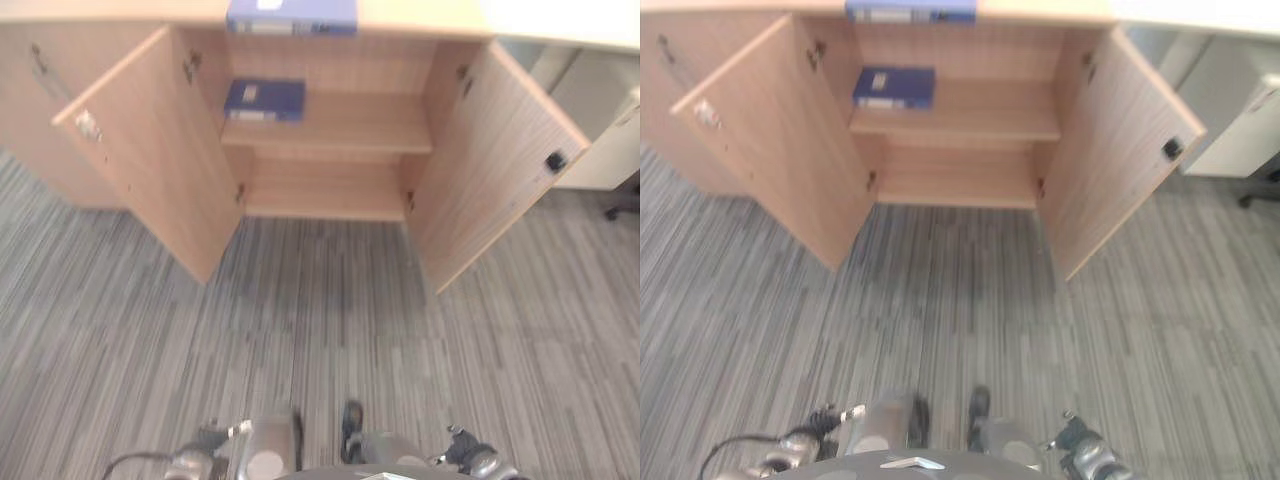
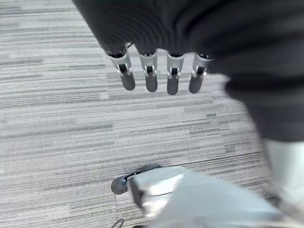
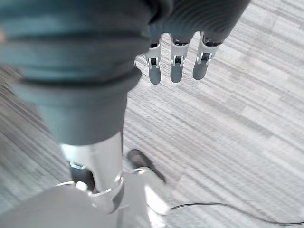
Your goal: Put the empty folder in the office cabinet
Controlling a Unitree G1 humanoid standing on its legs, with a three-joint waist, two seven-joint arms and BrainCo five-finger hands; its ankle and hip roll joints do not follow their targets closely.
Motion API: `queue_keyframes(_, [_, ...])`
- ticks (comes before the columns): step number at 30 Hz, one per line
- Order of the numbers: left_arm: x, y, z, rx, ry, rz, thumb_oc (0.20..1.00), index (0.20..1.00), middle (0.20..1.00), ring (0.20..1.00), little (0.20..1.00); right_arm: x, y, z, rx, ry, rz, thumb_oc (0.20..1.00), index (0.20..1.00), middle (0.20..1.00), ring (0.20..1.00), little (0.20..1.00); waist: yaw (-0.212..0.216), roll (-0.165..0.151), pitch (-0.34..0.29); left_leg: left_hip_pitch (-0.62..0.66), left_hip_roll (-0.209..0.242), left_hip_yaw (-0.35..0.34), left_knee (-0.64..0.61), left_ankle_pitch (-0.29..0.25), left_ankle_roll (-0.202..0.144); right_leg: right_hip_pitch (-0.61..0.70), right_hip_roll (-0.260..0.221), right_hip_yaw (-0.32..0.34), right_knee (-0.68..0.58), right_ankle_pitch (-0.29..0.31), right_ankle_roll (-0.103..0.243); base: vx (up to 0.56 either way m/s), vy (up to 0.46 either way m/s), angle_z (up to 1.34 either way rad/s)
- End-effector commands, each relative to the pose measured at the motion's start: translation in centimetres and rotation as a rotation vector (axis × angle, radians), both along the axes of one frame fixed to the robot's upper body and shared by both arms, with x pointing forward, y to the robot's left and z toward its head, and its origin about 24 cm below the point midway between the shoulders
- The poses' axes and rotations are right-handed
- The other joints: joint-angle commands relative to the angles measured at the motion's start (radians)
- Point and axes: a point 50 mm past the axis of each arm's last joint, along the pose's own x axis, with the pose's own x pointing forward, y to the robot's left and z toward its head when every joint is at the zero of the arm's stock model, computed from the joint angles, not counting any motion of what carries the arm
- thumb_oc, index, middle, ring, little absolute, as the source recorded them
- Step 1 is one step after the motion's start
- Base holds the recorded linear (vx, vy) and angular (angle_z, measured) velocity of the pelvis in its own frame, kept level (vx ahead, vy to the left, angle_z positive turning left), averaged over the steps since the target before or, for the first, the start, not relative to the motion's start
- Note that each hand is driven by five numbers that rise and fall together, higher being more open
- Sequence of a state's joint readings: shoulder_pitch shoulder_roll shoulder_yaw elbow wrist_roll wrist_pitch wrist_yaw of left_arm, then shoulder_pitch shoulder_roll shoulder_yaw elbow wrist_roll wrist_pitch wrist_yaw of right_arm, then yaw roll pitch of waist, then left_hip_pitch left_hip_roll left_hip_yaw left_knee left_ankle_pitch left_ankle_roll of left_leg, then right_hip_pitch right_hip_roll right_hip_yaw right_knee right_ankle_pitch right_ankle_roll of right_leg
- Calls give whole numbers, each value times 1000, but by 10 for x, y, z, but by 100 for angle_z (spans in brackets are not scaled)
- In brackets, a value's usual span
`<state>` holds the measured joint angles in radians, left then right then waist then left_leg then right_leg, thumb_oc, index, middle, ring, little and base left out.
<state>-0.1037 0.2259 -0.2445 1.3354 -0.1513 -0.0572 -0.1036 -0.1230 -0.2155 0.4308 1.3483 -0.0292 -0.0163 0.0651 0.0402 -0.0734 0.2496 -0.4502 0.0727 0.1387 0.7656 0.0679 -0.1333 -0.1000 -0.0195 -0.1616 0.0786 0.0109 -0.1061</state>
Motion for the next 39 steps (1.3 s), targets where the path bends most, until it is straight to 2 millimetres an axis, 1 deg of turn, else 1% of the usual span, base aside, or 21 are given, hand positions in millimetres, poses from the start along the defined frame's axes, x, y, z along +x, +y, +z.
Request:
queue_keyframes(1, [-54,-10,-13,-14,168,8,1000,1000,1000,1000,1000,-15,-25,2,-75,28,25,1000,1000,1000,1000,1000,5,84,-54,149,89,77,-594,108,33,193,1,34,-140,-64,138,302,180,-11])
queue_keyframes(3, [-63,-8,-14,-5,192,6,1000,1000,1000,1000,1000,-16,-31,3,-88,26,14,1000,1000,1000,1000,1000,25,105,-43,109,112,84,-729,183,14,230,4,39,-150,-90,139,296,158,-14])
queue_keyframes(5, [-67,-7,-14,1,203,3,1000,1000,1000,1000,1000,-18,-35,3,-95,27,-11,1000,1000,1000,1000,1000,33,117,-31,83,130,114,-825,206,3,275,6,39,-147,-125,139,278,112,-17])
queue_keyframes(7, [-69,-7,-14,0,209,5,1000,1000,1000,1000,1000,-20,-36,3,-96,30,-20,1000,1000,1000,1000,1000,34,122,-34,78,138,137,-841,208,0,291,8,42,-145,-138,141,249,103,-3])
queue_keyframes(10, [-85,-3,-15,6,240,27,1000,1000,1000,1000,1000,-27,-42,3,-100,46,-39,1000,1000,1000,1000,1000,60,142,-81,64,182,173,-853,260,-19,402,13,122,-166,-194,151,448,192,-4])
queue_keyframes(15, [-92,5,-14,31,255,38,1000,1000,1000,1000,1000,-29,-39,2,-81,47,-51,1000,1000,1000,1000,1000,71,129,-121,86,200,190,-853,276,-11,437,-8,168,-159,-218,167,358,183,-46])
queue_keyframes(17, [-85,13,-12,52,237,36,1000,1000,1000,1000,1000,-29,-36,1,-65,42,-64,1000,1000,1000,1000,1000,81,103,-144,93,192,199,-845,291,-2,448,-39,179,-144,-233,186,476,218,-60])
queue_keyframes(18, [-77,21,-9,74,218,37,1000,1000,1000,1000,1000,-26,-34,2,-54,25,-80,1000,1000,1000,1000,1000,85,74,-162,103,167,195,-817,275,22,444,-76,185,-105,-208,213,499,220,-58])
queue_keyframes(19, [-77,21,-9,75,218,37,1000,1000,1000,1000,1000,-26,-33,2,-52,25,-81,1000,1000,1000,1000,1000,86,70,-163,103,163,198,-817,273,23,442,-81,184,-104,-210,214,561,277,-38])
queue_keyframes(20, [-70,26,-8,89,198,39,1000,1000,1000,1000,1000,-19,-30,2,-35,-1,-98,1000,1000,1000,1000,1000,85,35,-171,121,117,198,-797,230,52,414,-124,181,-13,-113,250,356,230,-16])
queue_keyframes(22, [-63,30,-6,96,172,57,1000,1000,1000,1000,1000,-2,-21,5,14,-63,-114,1000,1000,1000,1000,1000,82,19,-170,159,94,227,-795,178,80,340,-142,194,122,32,274,354,294,1])
queue_keyframes(23, [-58,32,-5,100,154,72,1000,1000,1000,1000,1000,10,-15,8,36,-105,-100,1000,1000,1000,1000,1000,67,14,-158,189,81,241,-798,155,95,289,-162,183,222,136,286,248,256,-6])
queue_keyframes(25, [-50,33,-3,107,124,80,1000,1000,1000,1000,1000,19,-9,10,53,-135,-91,1000,1000,1000,1000,1000,49,38,-136,248,87,261,-807,119,116,167,-173,142,369,220,283,277,285,-25])
queue_keyframes(26, [-41,34,-2,113,104,68,1000,1000,1000,1000,1000,18,-5,9,54,-132,-85,1000,1000,1000,1000,1000,26,51,-122,298,84,263,-824,92,119,96,-183,90,415,179,269,303,250,-34])
queue_keyframes(28, [-39,34,-1,110,97,68,1000,1000,1000,1000,1000,16,-5,8,53,-124,-81,1000,1000,1000,1000,1000,16,51,-118,315,76,262,-827,82,118,85,-189,60,382,165,269,199,99,-14])
queue_keyframes(29, [-33,33,0,110,78,62,1000,1000,1000,1000,1000,9,-6,6,46,-105,-86,1000,1000,1000,1000,1000,-3,57,-112,352,73,262,-832,63,115,55,-194,20,353,122,261,375,41,12])
queue_keyframes(30, [-24,33,2,113,54,50,1000,1000,1000,1000,1000,-7,-15,2,26,-63,-169,1000,1000,1000,1000,1000,-43,59,-108,405,64,255,-834,23,96,29,-214,-38,203,47,254,574,18,28])
queue_keyframes(31, [-12,56,11,163,46,52,1000,1000,1000,1000,1000,-15,-19,1,25,-39,-203,1000,1000,1000,1000,1000,-83,56,-114,444,69,256,-838,5,77,6,-219,-24,104,59,263,457,-21,17])
queue_keyframes(36, [-12,56,11,163,46,52,1000,1000,1000,1000,1000,-15,-19,1,25,-39,-203,1000,1000,1000,1000,1000,-83,56,-114,445,69,256,-838,5,77,7,-218,-24,104,59,263,180,-70,22])
queue_keyframes(37, [-11,54,11,188,15,26,1000,1000,1000,1000,1000,-49,-23,-5,18,46,-306,1000,1000,1000,1000,1000,-131,29,-137,568,102,242,-844,-64,28,-65,-278,12,-129,156,327,876,-467,43])
queue_keyframes(39, [-4,42,10,158,-19,-11,1000,1000,1000,1000,1000,-54,-27,-5,10,59,-317,1000,1000,1000,1000,1000,-149,23,-151,618,117,231,-849,-78,4,-89,-297,13,-137,201,342,681,-442,60])
